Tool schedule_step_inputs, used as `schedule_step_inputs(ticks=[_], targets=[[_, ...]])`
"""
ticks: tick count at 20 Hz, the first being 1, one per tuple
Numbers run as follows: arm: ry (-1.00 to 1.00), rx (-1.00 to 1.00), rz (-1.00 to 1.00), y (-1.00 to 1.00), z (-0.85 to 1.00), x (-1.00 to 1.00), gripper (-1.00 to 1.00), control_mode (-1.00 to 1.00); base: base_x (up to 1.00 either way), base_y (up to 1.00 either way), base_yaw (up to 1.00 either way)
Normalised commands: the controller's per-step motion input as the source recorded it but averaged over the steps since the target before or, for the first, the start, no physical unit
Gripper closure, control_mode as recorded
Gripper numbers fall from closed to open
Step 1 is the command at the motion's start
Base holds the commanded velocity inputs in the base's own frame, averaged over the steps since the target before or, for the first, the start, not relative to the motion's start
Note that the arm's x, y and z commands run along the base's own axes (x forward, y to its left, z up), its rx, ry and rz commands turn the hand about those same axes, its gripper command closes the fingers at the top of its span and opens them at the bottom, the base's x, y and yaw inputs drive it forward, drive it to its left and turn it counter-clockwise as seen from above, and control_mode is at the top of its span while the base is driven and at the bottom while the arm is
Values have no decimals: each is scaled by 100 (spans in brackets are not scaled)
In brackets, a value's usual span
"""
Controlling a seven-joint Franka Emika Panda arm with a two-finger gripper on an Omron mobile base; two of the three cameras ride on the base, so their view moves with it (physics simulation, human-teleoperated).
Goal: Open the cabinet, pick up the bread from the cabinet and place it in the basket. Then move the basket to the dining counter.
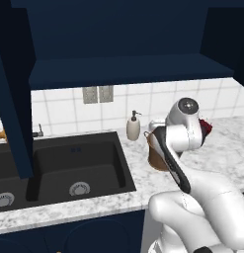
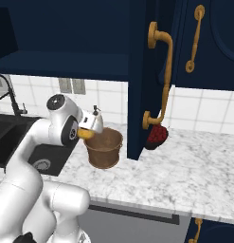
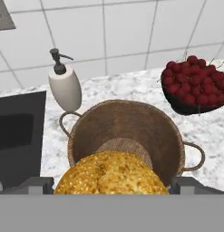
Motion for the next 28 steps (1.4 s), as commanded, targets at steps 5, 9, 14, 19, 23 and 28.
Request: schedule_step_inputs(ticks=[5,9,14,19,23,28], targets=[[26,4,-9,-32,-75,64,100,-100,0,0,0],[18,6,-4,-37,-48,58,100,-100,0,0,0],[6,3,-2,-12,-23,35,100,-100,0,0,0],[3,2,-1,0,-44,34,100,-100,0,0,0],[1,2,-1,0,-44,48,100,-100,0,0,0],[1,0,0,-10,-23,28,100,-100,0,0,0]])
